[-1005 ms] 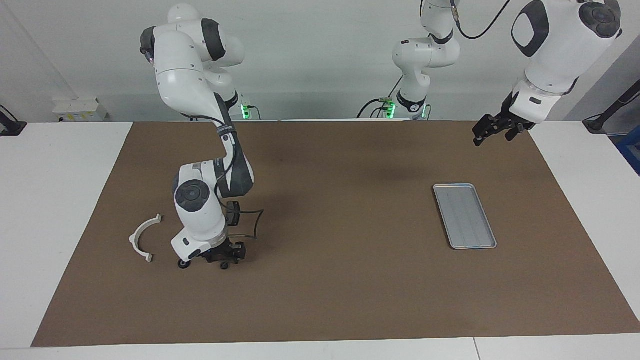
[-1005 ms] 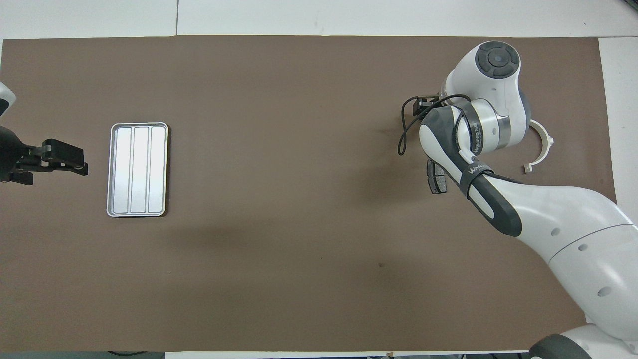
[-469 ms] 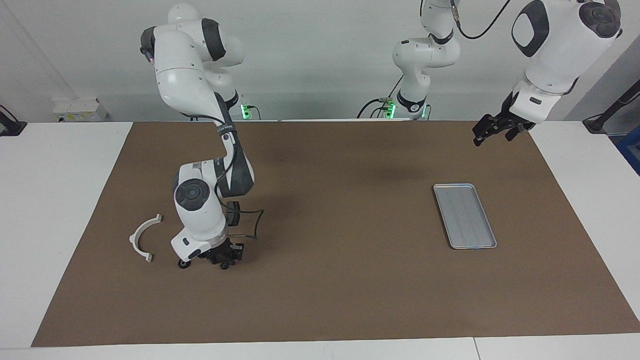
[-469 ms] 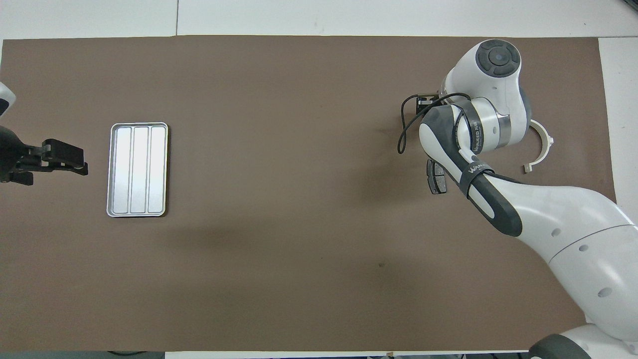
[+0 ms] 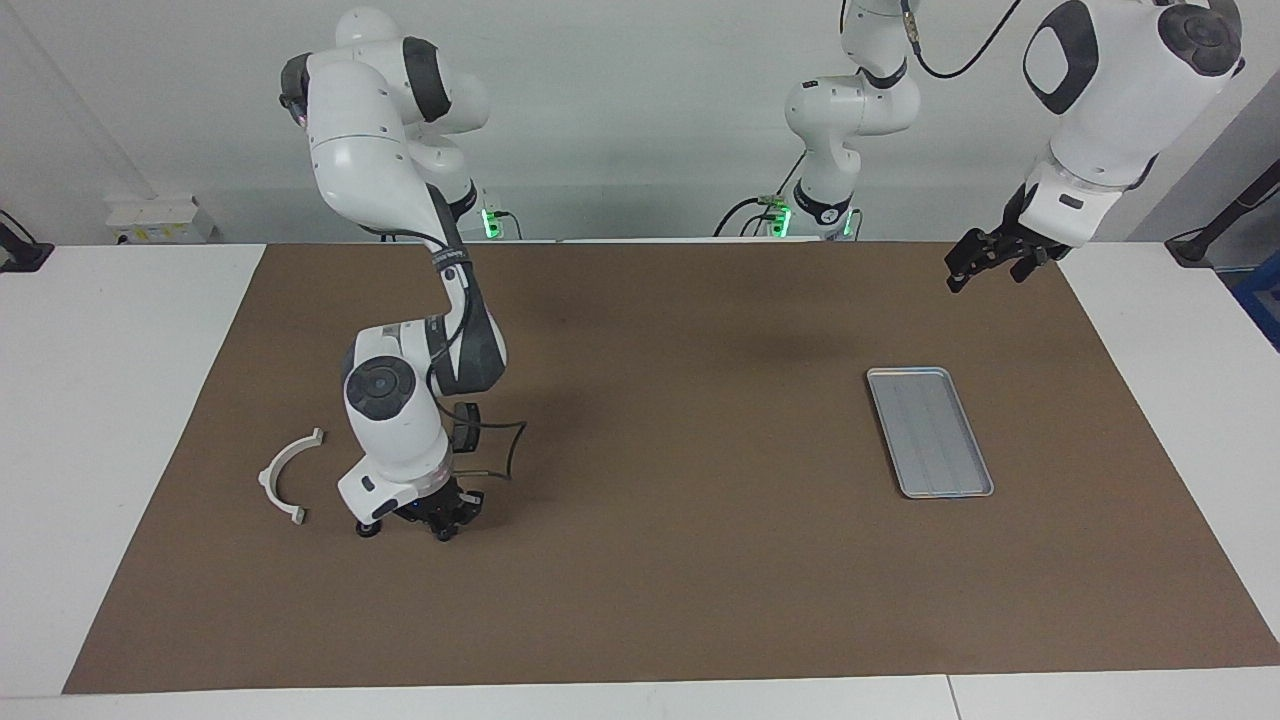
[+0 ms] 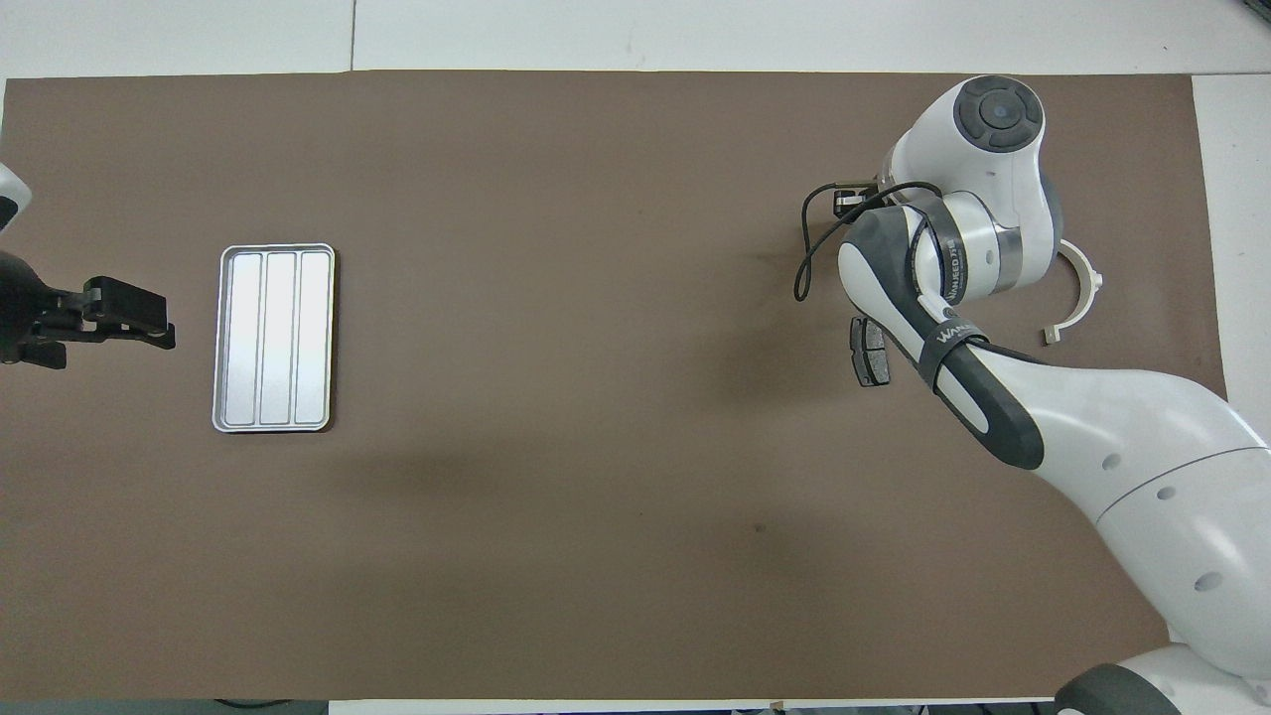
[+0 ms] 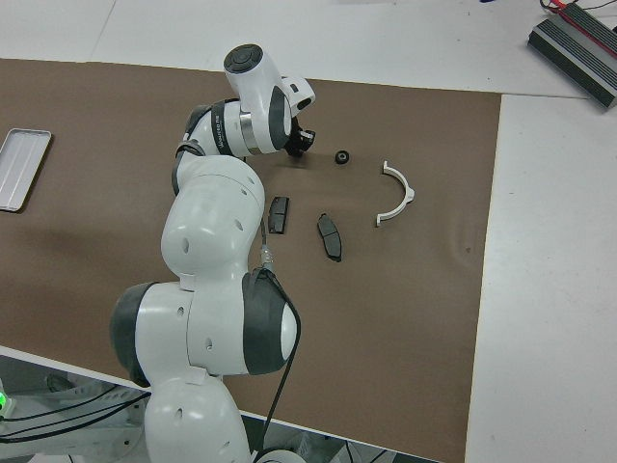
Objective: Pick bearing gear from pile to tray
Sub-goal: 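Carry the black ring with the right gripper toward the table center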
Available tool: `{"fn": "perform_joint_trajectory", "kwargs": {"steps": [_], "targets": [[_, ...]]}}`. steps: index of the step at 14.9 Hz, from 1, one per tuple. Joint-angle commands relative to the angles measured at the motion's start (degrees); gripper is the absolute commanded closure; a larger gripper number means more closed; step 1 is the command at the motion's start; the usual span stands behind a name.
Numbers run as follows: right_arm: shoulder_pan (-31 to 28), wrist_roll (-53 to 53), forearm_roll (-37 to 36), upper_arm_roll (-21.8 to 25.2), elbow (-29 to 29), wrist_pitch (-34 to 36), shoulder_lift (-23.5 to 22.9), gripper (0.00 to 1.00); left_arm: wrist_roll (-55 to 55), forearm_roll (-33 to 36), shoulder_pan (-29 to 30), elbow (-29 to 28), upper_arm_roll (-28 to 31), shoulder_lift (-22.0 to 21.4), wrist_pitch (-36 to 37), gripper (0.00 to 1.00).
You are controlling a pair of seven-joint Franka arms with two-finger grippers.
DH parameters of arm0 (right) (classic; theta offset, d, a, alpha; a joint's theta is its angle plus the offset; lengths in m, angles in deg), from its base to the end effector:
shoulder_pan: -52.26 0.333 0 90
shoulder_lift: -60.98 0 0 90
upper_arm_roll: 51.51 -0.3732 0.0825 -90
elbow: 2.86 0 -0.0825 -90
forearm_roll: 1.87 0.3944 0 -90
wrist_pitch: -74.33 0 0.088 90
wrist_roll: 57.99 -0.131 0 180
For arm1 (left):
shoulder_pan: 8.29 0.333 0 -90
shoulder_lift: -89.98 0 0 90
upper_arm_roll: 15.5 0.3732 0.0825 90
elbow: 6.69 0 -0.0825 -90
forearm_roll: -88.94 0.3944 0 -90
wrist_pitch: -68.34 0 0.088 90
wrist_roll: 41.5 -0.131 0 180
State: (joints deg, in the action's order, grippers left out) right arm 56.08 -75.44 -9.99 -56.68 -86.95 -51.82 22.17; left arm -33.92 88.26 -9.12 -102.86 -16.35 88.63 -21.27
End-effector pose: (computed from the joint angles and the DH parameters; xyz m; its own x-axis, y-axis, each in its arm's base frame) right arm 0.7634 0.0993 0.3029 0.9934 -0.0870 0.0744 -0.0903 -0.9950 0.0423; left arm 0.5491 -0.0178 0.6187 0.9905 0.1029 -0.0915 0.1032 -0.9947 -0.0006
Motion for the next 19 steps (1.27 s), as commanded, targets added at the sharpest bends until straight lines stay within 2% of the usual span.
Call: {"fn": "perform_joint_trajectory", "kwargs": {"steps": [1, 4, 6, 10, 12, 15, 19], "targets": [[-0.7, -1.0, -0.5, -0.4, 0.7, -0.9, -1.0, 1.0, -0.4, -0.5, 0.3, -1.7, -0.2, -1.6, -0.6, 0.0], [-0.7, -1.0, -1.0, -0.4, 0.7, 0.2, -0.9, 1.0, -0.4, -0.5, 0.3, -1.7, -0.2, -1.6, -0.6, 0.0], [-0.3, -1.1, -1.4, -0.4, 1.6, 4.0, -0.5, 1.0, -0.4, -0.5, 0.3, -1.6, -0.2, -1.6, -0.6, 0.0], [1.2, -1.0, -0.8, -1.2, 11.6, 22.2, 3.5, 1.0, -0.4, -0.5, 0.3, -1.7, -0.2, -1.6, -0.6, 0.0], [5.0, -2.4, 1.3, -1.5, 14.7, 30.7, 7.0, 1.0, -0.4, -0.5, 0.3, -1.7, -0.2, -1.6, -0.6, 0.0], [11.3, -20.9, 6.2, -2.2, 19.6, 37.5, 8.3, 1.0, -0.4, -0.5, 0.3, -1.6, -0.2, -1.6, -0.6, 0.0], [21.0, -45.8, 9.5, -2.4, 20.2, 33.9, 8.6, 1.0, -0.4, -0.5, 0.3, -1.7, -0.2, -1.6, -0.6, 0.0]]}}
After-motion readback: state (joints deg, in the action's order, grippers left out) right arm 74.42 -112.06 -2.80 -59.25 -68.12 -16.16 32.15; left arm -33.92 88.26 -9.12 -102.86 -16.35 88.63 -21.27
